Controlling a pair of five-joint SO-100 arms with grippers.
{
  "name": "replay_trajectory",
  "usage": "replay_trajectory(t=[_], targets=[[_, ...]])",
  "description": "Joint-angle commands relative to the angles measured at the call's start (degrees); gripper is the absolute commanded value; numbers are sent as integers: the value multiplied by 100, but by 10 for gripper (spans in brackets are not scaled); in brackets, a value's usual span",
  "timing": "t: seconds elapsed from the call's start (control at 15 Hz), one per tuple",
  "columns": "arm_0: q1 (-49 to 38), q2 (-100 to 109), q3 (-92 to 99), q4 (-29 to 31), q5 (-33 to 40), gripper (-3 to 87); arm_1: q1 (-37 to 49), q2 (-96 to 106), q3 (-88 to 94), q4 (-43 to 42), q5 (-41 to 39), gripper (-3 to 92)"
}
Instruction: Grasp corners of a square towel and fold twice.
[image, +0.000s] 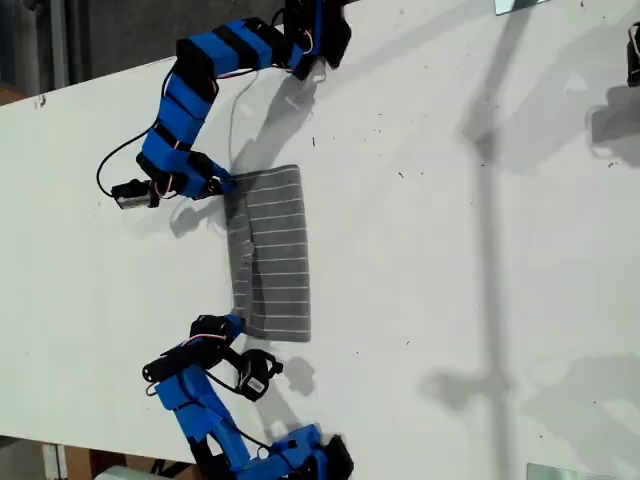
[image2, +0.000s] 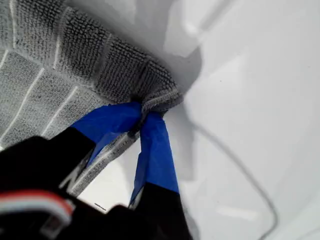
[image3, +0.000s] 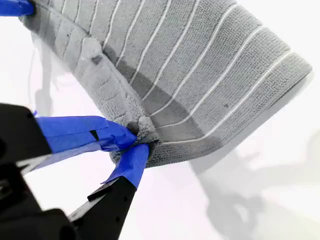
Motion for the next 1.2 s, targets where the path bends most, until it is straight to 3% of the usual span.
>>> replay_trajectory(t=[0.0,0.47,1.13], targets=[[53,176,-272,114,53,-1,-62,554,-334,105,44,-1],[510,958,70,308,-246,-1,-791,2101,264,589,360,-1],[967,1705,1195,237,-686,-1,-1978,3735,2654,158,1354,-1]])
